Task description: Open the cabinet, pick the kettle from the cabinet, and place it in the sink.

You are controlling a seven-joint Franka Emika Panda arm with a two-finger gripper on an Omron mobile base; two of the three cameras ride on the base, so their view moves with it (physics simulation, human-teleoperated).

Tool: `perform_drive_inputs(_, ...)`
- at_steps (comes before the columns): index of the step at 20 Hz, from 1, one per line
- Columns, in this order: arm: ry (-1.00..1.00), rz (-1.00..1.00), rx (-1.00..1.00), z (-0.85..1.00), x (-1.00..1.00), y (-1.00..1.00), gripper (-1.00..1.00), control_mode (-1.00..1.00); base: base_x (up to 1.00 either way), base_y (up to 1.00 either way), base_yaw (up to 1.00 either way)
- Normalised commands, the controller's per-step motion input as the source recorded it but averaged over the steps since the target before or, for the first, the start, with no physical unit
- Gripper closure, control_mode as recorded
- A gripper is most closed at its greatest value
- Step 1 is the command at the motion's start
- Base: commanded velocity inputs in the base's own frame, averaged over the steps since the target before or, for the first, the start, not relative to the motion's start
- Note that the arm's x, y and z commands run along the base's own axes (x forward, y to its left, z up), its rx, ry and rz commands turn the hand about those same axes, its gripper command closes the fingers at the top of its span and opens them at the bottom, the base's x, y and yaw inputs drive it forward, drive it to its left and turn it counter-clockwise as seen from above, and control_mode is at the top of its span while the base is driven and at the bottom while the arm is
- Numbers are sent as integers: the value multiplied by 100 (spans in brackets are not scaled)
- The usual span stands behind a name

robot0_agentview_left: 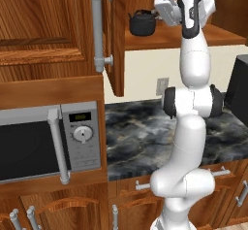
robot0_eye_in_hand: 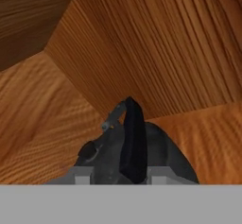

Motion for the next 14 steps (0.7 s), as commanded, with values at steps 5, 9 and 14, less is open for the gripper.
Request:
perform_drive_inputs(5, 0, 0, 0, -1, -14, -9, 100, -100, 0, 0, 0)
perform_drive_inputs(9, 0, 0, 0, -7, -38, -16, 100, -100, 0, 0, 0)
perform_drive_inputs(14, 0, 0, 1, -9, -50, -18, 100, -100, 0, 0, 0)
